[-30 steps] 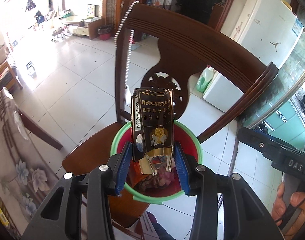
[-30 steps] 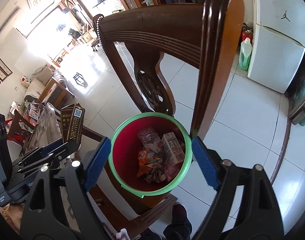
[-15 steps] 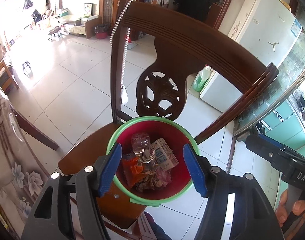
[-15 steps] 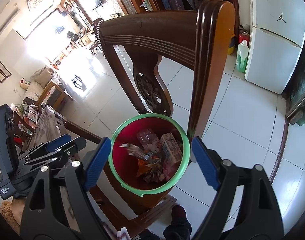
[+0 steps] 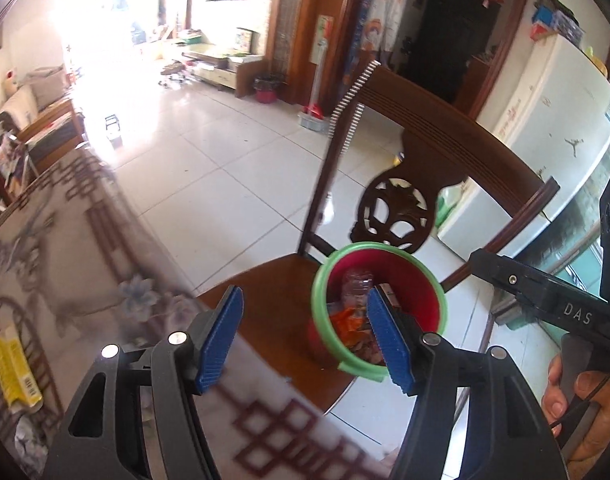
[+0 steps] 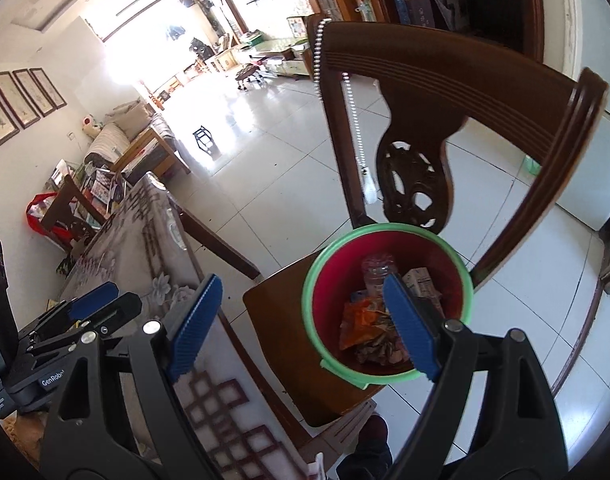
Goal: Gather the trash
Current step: 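Move both open tools back over the table, then grasp the yellow medicine box with the right tool while the left tool grasps the crumpled paper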
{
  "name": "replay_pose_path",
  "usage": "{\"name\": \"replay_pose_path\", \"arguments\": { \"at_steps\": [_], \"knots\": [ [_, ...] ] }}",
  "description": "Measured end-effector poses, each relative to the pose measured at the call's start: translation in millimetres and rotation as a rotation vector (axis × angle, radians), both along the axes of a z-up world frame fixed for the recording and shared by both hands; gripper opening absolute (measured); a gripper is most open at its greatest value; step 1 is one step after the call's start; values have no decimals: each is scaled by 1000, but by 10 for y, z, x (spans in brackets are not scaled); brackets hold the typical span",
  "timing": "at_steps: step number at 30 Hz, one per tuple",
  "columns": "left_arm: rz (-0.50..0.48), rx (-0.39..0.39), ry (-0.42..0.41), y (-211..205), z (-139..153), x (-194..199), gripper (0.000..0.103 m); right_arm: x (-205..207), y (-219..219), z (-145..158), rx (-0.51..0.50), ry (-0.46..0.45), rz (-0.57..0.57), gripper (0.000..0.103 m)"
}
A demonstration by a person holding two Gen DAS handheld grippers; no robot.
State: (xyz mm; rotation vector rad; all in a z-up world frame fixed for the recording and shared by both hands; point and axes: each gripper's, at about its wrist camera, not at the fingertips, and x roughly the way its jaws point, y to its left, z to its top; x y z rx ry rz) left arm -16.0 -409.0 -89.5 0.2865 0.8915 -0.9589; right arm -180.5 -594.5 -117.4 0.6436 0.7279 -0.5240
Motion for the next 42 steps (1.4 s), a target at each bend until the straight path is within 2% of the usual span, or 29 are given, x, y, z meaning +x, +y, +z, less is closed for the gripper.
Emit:
{"name": "replay_pose_path", "arguments": {
  "at_steps": [6, 15, 26, 31, 35, 42],
  "knots": [
    [138, -18, 0, 847, 33, 323, 61, 490, 573, 81, -19, 2, 116, 82],
    [355, -17, 13, 2133, -84, 778, 61, 1024, 1468, 194, -46, 2, 252, 83],
    [612, 59, 94, 3514, -589, 1103, 63, 1449, 2346, 150, -49, 35, 391, 84],
    [647, 110, 156, 3824, -931, 1131, 64, 1589, 2691, 101, -46, 51, 440, 84],
    [638, 147, 200, 3910, -1194, 1176, 65, 1649, 2897, 62, -45, 65, 463, 84],
    [595, 159, 212, 3814, -1364, 1340, 65, 1680, 3084, 35, -54, 91, 462, 84]
  ]
}}
